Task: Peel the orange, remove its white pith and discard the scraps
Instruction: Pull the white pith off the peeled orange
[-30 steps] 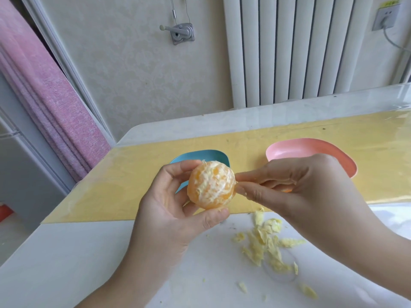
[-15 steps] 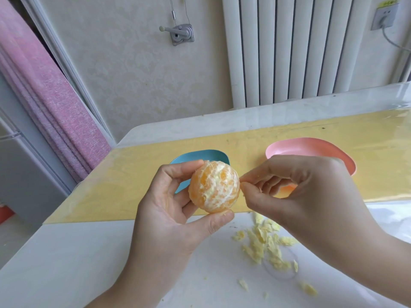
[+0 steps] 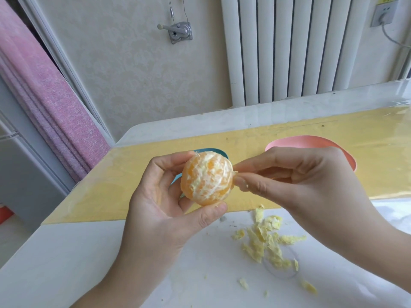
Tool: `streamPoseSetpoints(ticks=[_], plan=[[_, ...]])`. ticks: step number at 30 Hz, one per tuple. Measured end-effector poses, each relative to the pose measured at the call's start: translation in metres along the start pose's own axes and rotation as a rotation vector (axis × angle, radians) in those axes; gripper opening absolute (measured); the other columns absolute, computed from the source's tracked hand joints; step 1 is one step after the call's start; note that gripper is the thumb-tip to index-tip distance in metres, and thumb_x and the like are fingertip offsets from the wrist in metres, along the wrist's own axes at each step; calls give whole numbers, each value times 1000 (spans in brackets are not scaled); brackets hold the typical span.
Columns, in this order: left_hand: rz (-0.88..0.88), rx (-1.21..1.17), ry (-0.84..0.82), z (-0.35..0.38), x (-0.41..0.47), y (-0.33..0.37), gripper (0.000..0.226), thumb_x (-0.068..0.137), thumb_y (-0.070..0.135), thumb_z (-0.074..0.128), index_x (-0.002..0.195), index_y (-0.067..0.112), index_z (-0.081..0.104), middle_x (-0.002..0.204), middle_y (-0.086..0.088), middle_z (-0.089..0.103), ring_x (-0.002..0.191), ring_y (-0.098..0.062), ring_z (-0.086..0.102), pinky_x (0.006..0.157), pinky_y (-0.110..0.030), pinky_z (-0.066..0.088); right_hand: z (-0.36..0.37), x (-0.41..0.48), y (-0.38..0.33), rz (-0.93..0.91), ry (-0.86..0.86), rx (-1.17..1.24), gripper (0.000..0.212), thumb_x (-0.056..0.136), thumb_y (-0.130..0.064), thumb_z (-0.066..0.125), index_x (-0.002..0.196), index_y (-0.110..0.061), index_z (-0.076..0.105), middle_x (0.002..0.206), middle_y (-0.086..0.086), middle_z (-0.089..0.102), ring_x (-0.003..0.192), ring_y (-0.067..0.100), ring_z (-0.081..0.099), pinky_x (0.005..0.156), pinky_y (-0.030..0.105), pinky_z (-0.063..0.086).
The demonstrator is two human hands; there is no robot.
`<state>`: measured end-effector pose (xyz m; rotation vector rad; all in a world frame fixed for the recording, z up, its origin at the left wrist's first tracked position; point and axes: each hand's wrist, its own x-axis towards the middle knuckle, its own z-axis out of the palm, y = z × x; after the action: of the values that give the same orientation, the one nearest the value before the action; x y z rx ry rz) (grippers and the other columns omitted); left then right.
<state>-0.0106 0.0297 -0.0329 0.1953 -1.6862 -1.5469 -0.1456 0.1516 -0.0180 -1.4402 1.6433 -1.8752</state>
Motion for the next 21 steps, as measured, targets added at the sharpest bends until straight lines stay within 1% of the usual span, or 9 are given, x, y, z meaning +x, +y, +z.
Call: streamPoseSetpoints(ticks=[2,4,6,9,13,18,21], plan=[[20,36,0,1,-1,-1,57,43,8,81,92,33,66,98,4,70,93,-13,67,71,-20,53,-1,0,0,-35,0,-58,10,66,-28,78,75,-23,77,67,-11,72,65,8,70,66,27,57],[28,52,3,1,-1,-1,56,43,8,81,90,34,65,96,6,70,93,-11,67,72,-19,53,-2,-1,0,-84,-1,-171,10,69,-22,84,72,-25,76,65,-14,70,62,6,67,61,21,55],[21,59,-4,2,-2,-1,56,43,8,82,89,35,65,95,7,70,91,-10,67,71,-19,53,-1,-1,0,-137,7,-288,6,69,-21,76,68,-26,72,64,-14,67,60,6,64,56,15,51],[-18,43,-20,3,-4,0,55,42,8,82,88,35,67,91,7,70,86,-8,67,68,-18,52,1,-2,-1,-176,30,-384,6,67,-19,68,64,-24,66,63,-8,63,58,10,60,52,19,49],[-86,-17,-39,4,-4,0,55,39,7,81,85,34,69,89,5,69,80,-7,66,63,-18,52,2,-2,-1,-167,36,-395,7,65,-19,66,62,-24,63,62,-8,61,55,10,58,51,20,48],[-134,-73,-58,4,-4,1,55,38,6,80,85,32,70,88,4,69,76,-7,66,59,-17,51,1,0,-1,-136,37,-366,10,65,-19,66,60,-27,61,62,-9,61,54,9,57,49,10,43],[-146,-89,-61,3,-3,1,55,38,5,79,85,32,70,88,4,69,76,-8,66,60,-17,51,2,0,0,-129,41,-359,11,66,-19,65,60,-27,61,61,-9,61,54,9,57,49,10,43]])
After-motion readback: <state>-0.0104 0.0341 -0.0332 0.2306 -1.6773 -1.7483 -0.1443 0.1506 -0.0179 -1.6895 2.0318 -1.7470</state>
